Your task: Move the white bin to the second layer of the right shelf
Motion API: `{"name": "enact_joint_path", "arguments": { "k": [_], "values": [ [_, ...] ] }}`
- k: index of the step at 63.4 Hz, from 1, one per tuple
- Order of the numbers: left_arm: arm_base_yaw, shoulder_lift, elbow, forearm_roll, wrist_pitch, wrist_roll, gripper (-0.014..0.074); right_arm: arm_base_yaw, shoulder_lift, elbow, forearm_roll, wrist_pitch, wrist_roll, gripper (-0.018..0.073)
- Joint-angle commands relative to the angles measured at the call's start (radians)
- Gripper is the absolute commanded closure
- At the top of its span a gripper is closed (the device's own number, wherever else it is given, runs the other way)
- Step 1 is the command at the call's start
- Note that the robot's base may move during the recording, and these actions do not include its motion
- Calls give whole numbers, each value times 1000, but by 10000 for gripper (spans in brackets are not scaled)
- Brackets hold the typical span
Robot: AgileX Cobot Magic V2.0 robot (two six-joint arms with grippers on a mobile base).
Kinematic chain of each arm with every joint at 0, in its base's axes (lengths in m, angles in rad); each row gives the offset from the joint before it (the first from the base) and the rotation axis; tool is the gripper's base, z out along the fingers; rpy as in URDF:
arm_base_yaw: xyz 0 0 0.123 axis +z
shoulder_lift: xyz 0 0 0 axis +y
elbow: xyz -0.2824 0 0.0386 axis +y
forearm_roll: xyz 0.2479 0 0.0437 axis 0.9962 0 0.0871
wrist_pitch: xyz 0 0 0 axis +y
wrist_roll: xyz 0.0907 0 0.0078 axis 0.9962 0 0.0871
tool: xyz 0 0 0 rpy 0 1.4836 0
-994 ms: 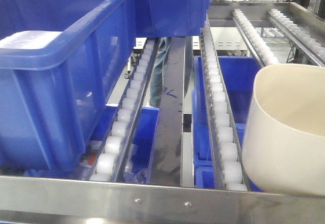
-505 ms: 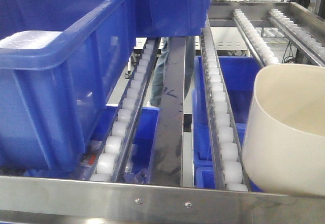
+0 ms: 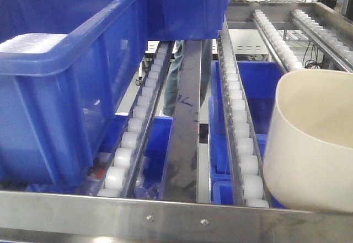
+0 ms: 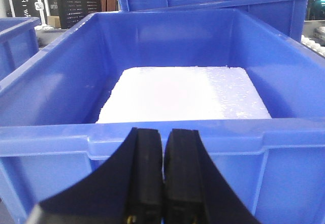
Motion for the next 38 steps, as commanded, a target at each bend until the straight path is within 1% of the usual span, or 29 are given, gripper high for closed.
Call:
{"name": "enact_joint_path", "arguments": {
  "k": [1, 8, 38],
  "values": [
    [-3, -13, 33, -3, -89, -7, 512, -9, -21, -17, -15, -98, 5, 504],
    [-3, -13, 33, -3, -89, -7, 512, -9, -21, -17, -15, -78, 4, 504],
    [-3, -13, 33, -3, -89, -7, 512, -9, -21, -17, -15, -78, 4, 504]
  ]
}}
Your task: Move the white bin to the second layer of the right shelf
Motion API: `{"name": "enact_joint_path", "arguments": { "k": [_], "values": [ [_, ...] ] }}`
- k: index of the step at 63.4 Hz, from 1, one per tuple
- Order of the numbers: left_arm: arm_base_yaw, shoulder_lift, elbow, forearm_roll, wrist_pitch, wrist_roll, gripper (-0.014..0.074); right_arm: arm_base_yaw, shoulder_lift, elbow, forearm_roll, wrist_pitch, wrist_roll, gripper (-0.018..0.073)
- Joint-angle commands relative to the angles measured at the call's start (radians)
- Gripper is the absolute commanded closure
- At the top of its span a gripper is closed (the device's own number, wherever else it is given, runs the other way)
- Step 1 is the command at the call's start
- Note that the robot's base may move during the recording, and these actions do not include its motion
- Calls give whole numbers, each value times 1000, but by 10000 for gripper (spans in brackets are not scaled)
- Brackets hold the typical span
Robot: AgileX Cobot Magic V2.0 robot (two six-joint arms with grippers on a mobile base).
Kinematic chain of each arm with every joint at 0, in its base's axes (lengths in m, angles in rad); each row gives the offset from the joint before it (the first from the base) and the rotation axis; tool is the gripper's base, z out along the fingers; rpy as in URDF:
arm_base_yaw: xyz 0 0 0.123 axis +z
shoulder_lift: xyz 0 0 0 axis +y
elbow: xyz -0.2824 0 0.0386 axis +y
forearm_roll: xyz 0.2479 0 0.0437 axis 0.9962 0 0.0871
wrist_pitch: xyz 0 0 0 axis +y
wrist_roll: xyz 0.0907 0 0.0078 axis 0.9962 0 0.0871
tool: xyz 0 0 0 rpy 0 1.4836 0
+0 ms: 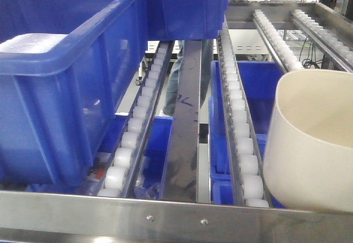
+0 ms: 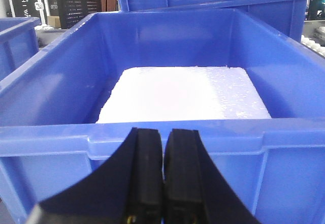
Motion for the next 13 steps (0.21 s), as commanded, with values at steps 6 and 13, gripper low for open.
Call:
{"name": "enact_joint_path", "arguments": {
  "k": [6, 13],
  "values": [
    [-3, -13, 33, -3, -89, -7, 512, -9, -21, -17, -13, -86, 0, 504],
    [-3, -13, 33, -3, -89, -7, 512, -9, -21, -17, -13, -86, 0, 504]
  ]
}}
